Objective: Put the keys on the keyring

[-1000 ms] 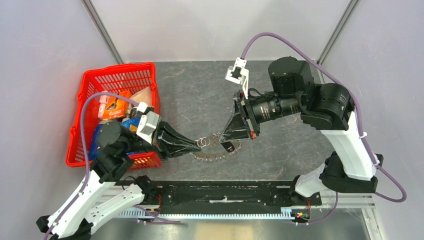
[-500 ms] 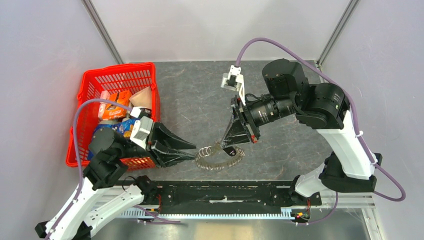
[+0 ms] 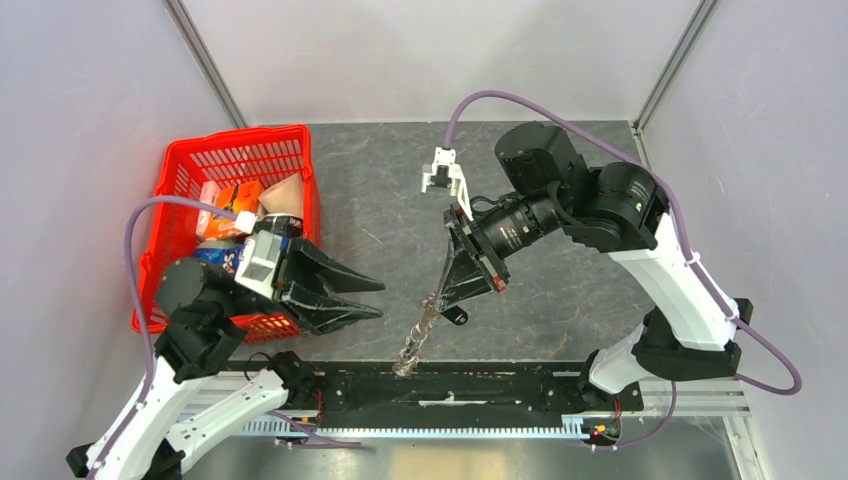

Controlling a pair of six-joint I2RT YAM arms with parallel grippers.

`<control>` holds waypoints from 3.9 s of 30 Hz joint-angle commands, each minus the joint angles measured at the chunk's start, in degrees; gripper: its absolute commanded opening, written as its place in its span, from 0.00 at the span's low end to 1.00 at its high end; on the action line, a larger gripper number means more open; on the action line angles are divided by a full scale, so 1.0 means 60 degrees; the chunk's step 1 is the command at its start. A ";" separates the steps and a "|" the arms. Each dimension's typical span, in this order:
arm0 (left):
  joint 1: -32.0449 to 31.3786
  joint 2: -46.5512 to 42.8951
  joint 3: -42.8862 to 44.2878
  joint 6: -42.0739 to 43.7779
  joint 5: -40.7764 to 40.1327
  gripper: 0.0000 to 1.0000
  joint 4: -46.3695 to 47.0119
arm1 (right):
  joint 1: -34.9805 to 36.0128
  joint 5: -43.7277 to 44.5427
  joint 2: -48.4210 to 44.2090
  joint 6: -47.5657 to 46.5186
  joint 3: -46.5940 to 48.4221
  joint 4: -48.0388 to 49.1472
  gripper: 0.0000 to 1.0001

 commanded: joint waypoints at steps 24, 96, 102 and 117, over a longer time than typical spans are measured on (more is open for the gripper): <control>-0.0101 0.2021 -0.0425 -0.2424 0.1572 0.47 0.3477 | 0.0342 -0.0517 0.0410 -0.0376 0.0491 0.0319 0.00; -0.0467 0.2112 -0.0418 -0.1765 0.1848 0.02 0.2701 | 0.0357 0.0023 0.0252 -0.0475 0.0565 0.0193 0.00; -0.0510 0.1937 -0.0459 -0.1563 0.1963 0.02 0.2701 | 0.0357 0.0317 -0.0004 -0.0491 0.0470 0.0210 0.00; -0.0540 0.1539 -0.0616 -0.1367 0.1831 0.02 0.2686 | 0.0356 -0.0223 -0.2075 -0.0288 -0.2420 0.1200 0.00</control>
